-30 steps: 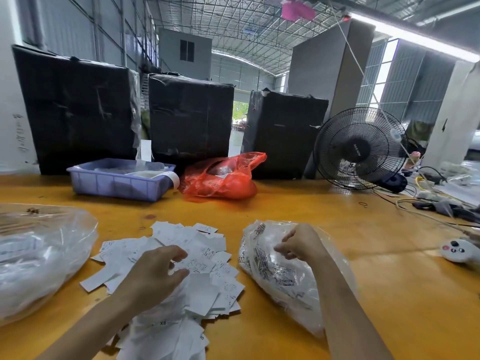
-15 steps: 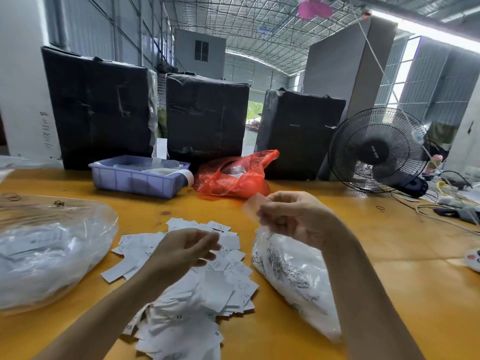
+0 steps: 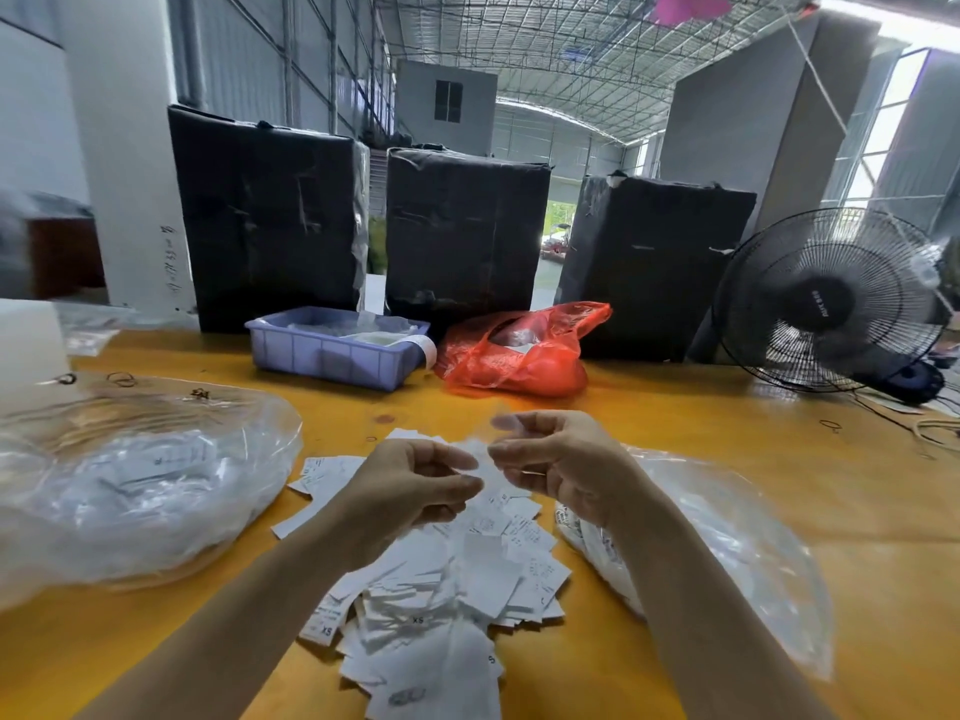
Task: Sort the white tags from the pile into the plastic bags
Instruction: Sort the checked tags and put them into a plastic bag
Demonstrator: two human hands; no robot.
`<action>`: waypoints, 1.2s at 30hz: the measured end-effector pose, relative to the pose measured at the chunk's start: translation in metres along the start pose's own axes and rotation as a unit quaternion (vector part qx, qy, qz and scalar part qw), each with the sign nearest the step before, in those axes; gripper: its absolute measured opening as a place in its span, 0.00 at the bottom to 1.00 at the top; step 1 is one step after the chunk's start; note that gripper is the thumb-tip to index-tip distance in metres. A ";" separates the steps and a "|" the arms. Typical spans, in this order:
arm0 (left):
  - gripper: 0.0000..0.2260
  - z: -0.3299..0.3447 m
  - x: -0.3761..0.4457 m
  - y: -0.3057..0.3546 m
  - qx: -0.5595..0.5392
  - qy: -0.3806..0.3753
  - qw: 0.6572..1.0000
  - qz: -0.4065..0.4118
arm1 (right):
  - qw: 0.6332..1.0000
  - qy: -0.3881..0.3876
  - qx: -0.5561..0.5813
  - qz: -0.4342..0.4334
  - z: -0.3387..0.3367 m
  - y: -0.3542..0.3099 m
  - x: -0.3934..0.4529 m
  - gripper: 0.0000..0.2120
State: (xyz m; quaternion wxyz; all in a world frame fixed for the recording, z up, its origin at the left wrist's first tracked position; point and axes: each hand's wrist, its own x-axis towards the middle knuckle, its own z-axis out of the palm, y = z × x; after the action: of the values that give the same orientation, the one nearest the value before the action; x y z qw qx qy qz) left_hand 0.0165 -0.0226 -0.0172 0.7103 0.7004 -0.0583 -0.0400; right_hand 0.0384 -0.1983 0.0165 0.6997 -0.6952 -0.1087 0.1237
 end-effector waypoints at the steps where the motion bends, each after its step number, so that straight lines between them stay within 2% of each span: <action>1: 0.06 0.000 0.000 0.000 0.014 -0.001 1.000 0.000 | 1.000 -0.005 -0.009 0.001 0.000 0.000 -0.001 0.15; 3: 0.05 -0.002 0.001 0.001 0.033 0.006 0.999 -0.004 | 1.000 -0.016 -0.021 0.004 -0.002 -0.002 -0.002 0.12; 6: 0.04 -0.006 0.002 0.002 0.034 0.023 0.999 -0.019 | 0.999 -0.017 -0.031 0.000 -0.007 -0.003 -0.002 0.02; 9: 0.04 -0.011 0.003 0.002 0.027 0.033 0.999 -0.030 | 0.998 -0.010 -0.064 -0.005 -0.010 -0.002 -0.002 0.02; 11: 0.03 -0.012 0.002 0.004 0.048 0.012 0.998 -0.034 | 0.996 -0.003 -0.084 -0.016 -0.009 -0.001 -0.002 0.06; 12: 0.06 -0.012 0.001 0.005 0.071 -0.010 0.997 -0.027 | 0.995 -0.005 -0.096 -0.021 -0.008 0.000 -0.002 0.07; 15: 0.26 -0.012 -0.001 0.007 0.118 -0.078 0.989 0.039 | 0.991 -0.037 -0.128 -0.024 -0.003 0.002 -0.002 0.08; 17: 0.31 -0.010 -0.002 0.008 0.125 -0.085 0.986 0.076 | 0.988 -0.058 -0.145 -0.016 0.002 0.005 0.000 0.07; 21: 0.21 -0.010 -0.002 0.006 0.161 -0.050 0.980 0.102 | 0.985 -0.071 -0.159 -0.016 0.013 0.015 0.004 0.08; 23: 0.12 -0.012 0.000 0.001 0.158 -0.023 0.983 0.088 | 0.985 -0.053 -0.165 -0.018 0.013 0.019 0.006 0.10; 25: 0.09 -0.016 0.004 -0.004 0.171 0.028 0.983 0.061 | 0.980 -0.023 -0.196 -0.009 0.009 0.022 0.009 0.13; 26: 0.08 -0.019 0.006 -0.006 0.174 0.051 0.982 0.047 | 0.969 -0.004 -0.246 -0.003 0.006 0.025 0.011 0.13; 28: 0.08 -0.023 0.009 -0.010 0.169 0.077 0.982 0.029 | 0.919 0.015 -0.395 0.006 0.000 0.032 0.015 0.11; 30: 0.09 -0.026 0.012 -0.013 0.151 0.091 0.984 0.018 | 0.865 -0.018 -0.501 0.014 -0.002 0.040 0.016 0.10; 33: 0.09 -0.030 0.014 -0.016 0.127 0.102 0.987 0.013 | 0.817 -0.085 -0.568 0.057 -0.002 0.045 0.017 0.18; 36: 0.08 -0.030 0.015 -0.016 0.108 0.096 0.989 0.010 | 0.798 -0.122 -0.582 0.097 -0.003 0.049 0.020 0.28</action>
State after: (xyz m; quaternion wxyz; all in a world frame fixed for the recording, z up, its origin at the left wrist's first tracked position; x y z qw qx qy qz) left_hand 0.0355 0.0049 -0.0330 0.6335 0.7726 -0.0010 0.0412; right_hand 0.0570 -0.1951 -0.0326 0.1282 -0.9576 -0.1765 0.1884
